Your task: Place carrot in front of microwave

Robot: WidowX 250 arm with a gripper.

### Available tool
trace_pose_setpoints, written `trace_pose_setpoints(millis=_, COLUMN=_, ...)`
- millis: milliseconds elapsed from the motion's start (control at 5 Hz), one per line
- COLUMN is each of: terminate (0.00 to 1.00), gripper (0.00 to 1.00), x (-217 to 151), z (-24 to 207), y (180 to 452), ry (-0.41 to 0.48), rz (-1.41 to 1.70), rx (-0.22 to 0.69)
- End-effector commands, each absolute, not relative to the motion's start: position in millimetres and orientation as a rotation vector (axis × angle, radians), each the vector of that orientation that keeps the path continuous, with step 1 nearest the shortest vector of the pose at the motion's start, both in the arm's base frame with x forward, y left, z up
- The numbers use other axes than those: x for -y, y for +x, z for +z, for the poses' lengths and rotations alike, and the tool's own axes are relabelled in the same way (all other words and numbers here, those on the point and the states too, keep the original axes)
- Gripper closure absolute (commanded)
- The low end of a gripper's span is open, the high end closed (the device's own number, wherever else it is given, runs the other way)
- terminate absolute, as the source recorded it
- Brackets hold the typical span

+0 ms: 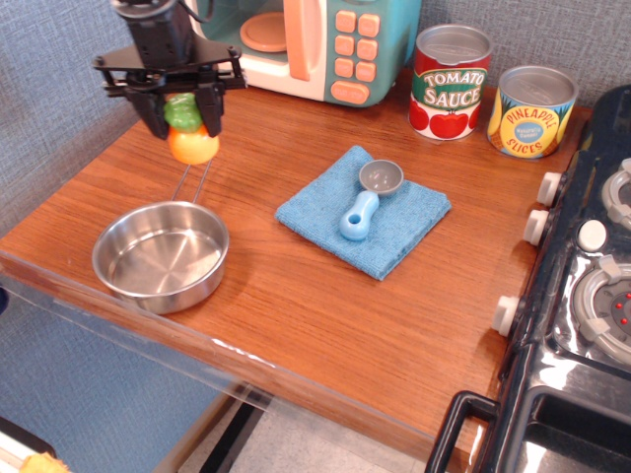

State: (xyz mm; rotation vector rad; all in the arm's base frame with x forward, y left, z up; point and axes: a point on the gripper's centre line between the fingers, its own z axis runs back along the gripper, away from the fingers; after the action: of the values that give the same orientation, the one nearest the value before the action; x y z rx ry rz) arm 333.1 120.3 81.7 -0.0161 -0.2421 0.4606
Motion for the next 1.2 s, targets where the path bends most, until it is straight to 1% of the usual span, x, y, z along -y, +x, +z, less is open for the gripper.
trace_pose_setpoints(millis=0, terminate=0.0, gripper=1.0, x=-157.2, z=98.3, y=384.2, ry=-0.014, rz=0.511, rx=0.301)
trace_pose_setpoints(millis=200, terminate=0.0, gripper=1.0, x=-170.3, z=97.7, y=394.8, ry=0.016, rz=0.52, rx=0.299)
trace_pose_setpoints(millis=400, terminate=0.0, gripper=1.0, x=-177.9, z=78.1, y=395.0, ry=0.026, rz=0.528, rx=0.237)
trace_pose_setpoints(millis=600, terminate=0.0, gripper=1.0, x=-176.9, z=56.4, y=392.9, ry=0.017, rz=0.526, rx=0.176)
trace_pose_setpoints(millis=800, terminate=0.0, gripper=1.0, x=-173.7, z=49.4, y=395.3, ry=0.022, rz=0.51, rx=0.154)
trace_pose_setpoints(millis=1000, terminate=0.0, gripper=0.0, x=-170.7, z=58.6, y=396.9, ry=0.03, rz=0.488, rx=0.166)
